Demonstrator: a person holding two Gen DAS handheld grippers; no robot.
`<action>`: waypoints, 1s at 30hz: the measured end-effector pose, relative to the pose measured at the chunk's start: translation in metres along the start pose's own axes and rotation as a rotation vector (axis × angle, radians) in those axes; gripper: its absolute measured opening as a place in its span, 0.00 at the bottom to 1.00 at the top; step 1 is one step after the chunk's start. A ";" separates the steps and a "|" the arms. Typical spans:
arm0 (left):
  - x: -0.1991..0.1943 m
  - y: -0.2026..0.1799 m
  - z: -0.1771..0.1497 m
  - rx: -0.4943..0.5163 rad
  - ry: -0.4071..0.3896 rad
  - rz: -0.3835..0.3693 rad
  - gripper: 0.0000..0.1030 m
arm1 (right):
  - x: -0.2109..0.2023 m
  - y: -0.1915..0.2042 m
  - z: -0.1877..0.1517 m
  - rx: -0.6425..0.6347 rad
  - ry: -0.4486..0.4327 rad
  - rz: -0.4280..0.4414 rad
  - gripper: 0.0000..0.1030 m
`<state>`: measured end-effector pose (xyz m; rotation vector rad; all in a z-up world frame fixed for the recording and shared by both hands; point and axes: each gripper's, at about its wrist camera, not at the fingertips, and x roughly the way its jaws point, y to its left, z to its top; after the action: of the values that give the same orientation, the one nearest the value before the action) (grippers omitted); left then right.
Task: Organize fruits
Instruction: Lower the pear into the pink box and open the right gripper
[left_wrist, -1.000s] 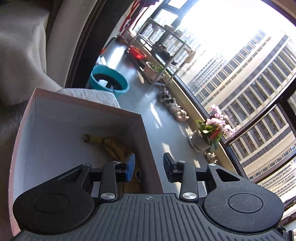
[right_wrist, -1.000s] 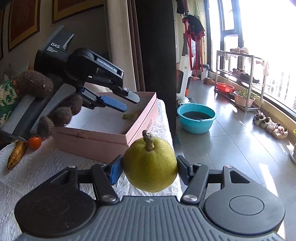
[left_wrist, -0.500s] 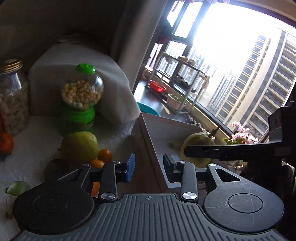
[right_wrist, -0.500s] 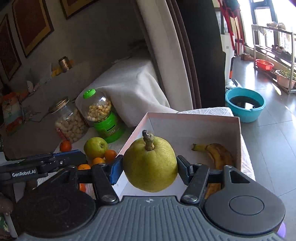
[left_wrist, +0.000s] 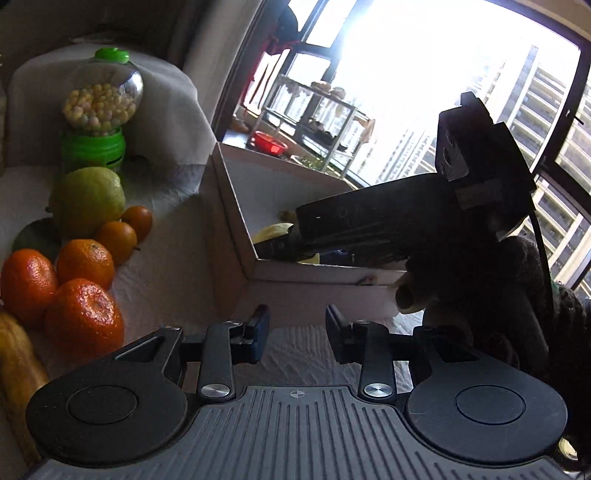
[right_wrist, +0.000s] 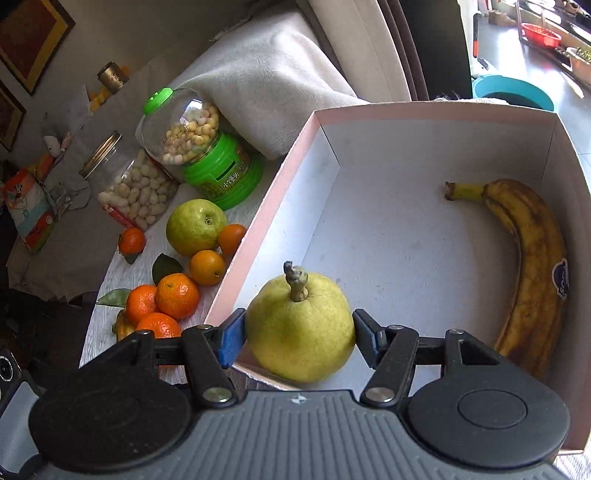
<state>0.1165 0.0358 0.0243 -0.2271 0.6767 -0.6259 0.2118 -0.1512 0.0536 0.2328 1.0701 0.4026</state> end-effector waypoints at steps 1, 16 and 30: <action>-0.007 -0.008 -0.004 0.037 -0.004 0.008 0.36 | -0.003 -0.001 -0.003 0.007 -0.001 0.001 0.61; -0.010 -0.004 0.006 0.076 -0.049 0.183 0.36 | -0.049 0.002 -0.016 -0.173 -0.174 0.099 0.66; -0.020 -0.019 -0.022 0.034 -0.022 0.031 0.42 | -0.068 -0.016 -0.044 -0.132 -0.237 0.019 0.54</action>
<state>0.0817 0.0330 0.0251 -0.1914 0.6464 -0.6039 0.1477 -0.1953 0.0818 0.1684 0.8063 0.4488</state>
